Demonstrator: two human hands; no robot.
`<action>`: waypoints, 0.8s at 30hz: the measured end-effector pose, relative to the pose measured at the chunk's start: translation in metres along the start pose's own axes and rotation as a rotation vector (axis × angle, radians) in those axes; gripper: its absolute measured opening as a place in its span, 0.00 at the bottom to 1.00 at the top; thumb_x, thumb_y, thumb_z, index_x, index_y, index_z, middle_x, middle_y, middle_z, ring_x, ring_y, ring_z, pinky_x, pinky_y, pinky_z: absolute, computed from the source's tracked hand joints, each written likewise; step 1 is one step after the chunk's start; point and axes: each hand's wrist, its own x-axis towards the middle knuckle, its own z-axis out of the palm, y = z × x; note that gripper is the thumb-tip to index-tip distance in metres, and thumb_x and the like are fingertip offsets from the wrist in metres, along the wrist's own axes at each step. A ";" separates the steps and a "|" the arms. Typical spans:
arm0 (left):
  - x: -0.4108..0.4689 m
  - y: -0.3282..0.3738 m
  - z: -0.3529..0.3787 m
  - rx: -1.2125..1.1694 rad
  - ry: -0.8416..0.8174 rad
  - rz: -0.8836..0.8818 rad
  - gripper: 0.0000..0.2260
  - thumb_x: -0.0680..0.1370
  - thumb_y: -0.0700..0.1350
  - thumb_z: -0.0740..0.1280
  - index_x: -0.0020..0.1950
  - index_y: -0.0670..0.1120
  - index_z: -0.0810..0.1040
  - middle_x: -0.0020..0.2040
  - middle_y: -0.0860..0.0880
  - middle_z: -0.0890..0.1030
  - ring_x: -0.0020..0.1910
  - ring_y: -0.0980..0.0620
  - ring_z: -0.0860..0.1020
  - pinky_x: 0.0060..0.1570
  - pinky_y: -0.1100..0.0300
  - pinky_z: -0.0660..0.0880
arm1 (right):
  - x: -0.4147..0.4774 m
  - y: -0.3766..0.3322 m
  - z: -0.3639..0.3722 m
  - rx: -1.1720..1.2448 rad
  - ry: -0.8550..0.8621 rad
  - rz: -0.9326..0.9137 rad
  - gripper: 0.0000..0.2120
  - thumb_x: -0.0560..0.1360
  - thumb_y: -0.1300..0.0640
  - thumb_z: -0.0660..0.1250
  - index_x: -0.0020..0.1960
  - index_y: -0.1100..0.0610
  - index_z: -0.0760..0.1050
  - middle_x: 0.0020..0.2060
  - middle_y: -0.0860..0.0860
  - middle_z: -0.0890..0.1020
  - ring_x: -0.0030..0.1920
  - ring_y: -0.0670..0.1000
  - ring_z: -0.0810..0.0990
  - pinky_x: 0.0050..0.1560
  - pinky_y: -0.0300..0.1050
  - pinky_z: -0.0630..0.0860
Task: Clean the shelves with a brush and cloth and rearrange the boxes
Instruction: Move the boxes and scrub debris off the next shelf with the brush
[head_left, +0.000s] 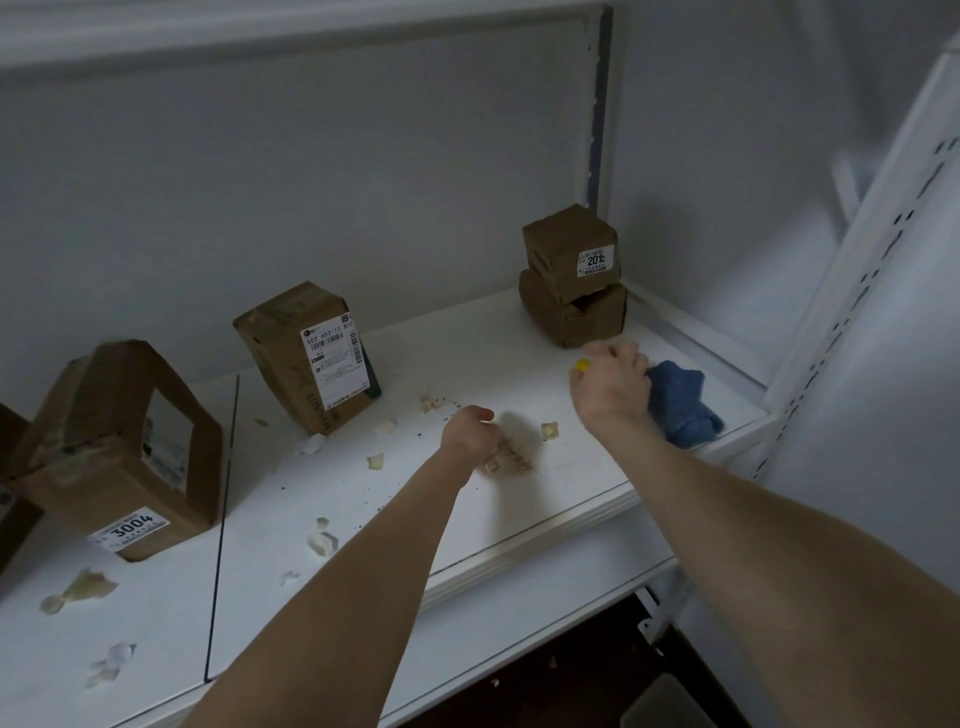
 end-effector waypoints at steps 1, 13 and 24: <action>0.000 0.001 0.000 0.003 0.000 0.004 0.19 0.77 0.36 0.58 0.68 0.41 0.71 0.57 0.36 0.78 0.46 0.45 0.77 0.56 0.51 0.76 | -0.001 -0.006 0.000 0.025 -0.019 -0.042 0.15 0.79 0.54 0.62 0.65 0.55 0.72 0.64 0.57 0.70 0.62 0.58 0.71 0.56 0.49 0.71; 0.003 -0.013 -0.021 -0.030 0.018 -0.024 0.19 0.79 0.37 0.58 0.70 0.42 0.69 0.67 0.40 0.72 0.47 0.47 0.74 0.48 0.56 0.76 | -0.015 0.003 0.058 -0.137 -0.344 0.017 0.17 0.80 0.50 0.62 0.60 0.63 0.75 0.59 0.59 0.79 0.59 0.59 0.77 0.51 0.47 0.75; 0.011 -0.027 -0.029 -0.061 0.049 -0.067 0.17 0.78 0.37 0.59 0.67 0.42 0.72 0.61 0.38 0.76 0.45 0.46 0.75 0.50 0.54 0.76 | -0.005 -0.001 0.076 -0.221 -0.294 0.034 0.11 0.78 0.57 0.64 0.59 0.60 0.77 0.59 0.57 0.79 0.59 0.57 0.77 0.51 0.46 0.75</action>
